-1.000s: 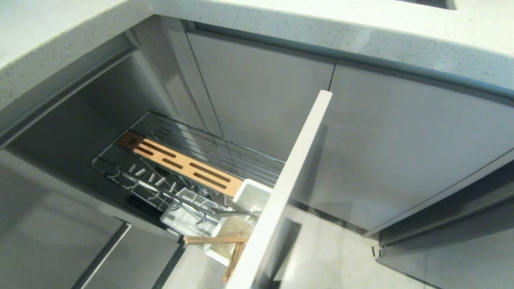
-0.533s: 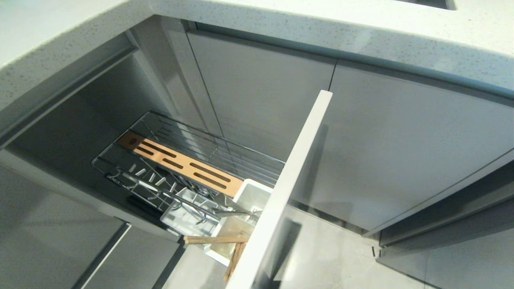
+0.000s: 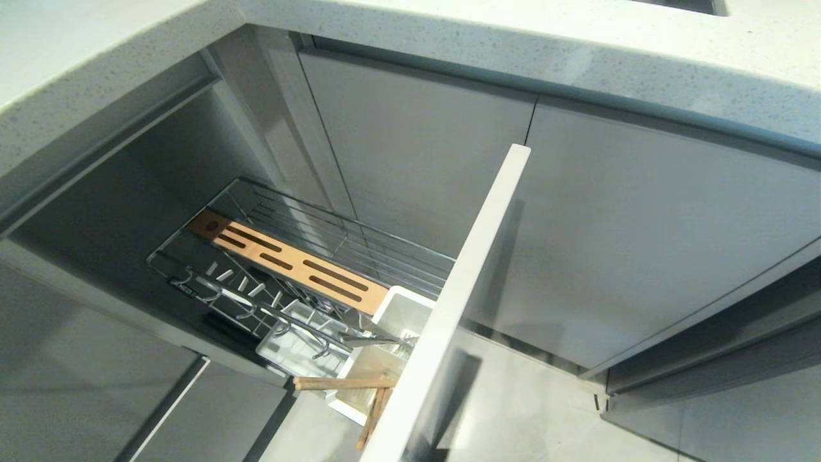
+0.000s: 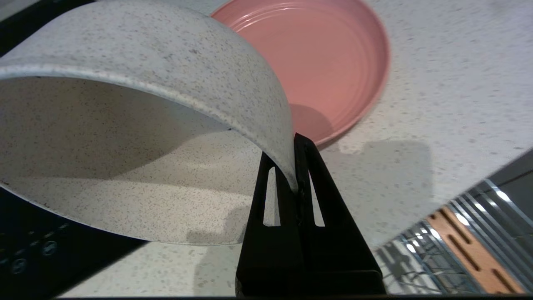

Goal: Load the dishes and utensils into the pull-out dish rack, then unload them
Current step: Take the fork out of the cupboard

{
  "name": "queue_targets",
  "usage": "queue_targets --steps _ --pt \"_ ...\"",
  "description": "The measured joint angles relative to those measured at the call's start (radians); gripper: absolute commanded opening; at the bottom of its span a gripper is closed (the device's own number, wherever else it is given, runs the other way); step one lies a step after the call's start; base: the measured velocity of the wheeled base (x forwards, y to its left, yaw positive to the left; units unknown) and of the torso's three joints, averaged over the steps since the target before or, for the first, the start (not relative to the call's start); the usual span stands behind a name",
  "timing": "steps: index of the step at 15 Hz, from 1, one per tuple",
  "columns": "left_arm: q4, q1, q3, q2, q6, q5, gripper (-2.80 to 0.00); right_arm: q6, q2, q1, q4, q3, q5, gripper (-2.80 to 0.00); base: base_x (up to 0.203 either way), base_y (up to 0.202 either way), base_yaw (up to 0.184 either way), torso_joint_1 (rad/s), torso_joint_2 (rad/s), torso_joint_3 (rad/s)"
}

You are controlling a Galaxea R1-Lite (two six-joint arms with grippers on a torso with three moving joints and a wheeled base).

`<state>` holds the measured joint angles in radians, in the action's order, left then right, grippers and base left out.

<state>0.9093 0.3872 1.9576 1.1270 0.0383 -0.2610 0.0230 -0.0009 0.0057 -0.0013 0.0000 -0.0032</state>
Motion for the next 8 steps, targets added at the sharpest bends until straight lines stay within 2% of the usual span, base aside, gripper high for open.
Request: queue_targets --steps 4,8 --pt "-0.015 -0.001 0.007 0.071 -0.018 -0.018 -2.8 0.0 0.0 0.0 0.0 0.0 0.0 -2.8 0.0 0.0 0.0 0.0 0.0 0.0" --pt "-0.077 -0.001 0.007 0.168 -0.017 -0.016 -2.8 0.0 0.0 0.0 0.0 0.0 0.0 -2.8 0.0 0.0 0.0 0.0 0.0 0.0"
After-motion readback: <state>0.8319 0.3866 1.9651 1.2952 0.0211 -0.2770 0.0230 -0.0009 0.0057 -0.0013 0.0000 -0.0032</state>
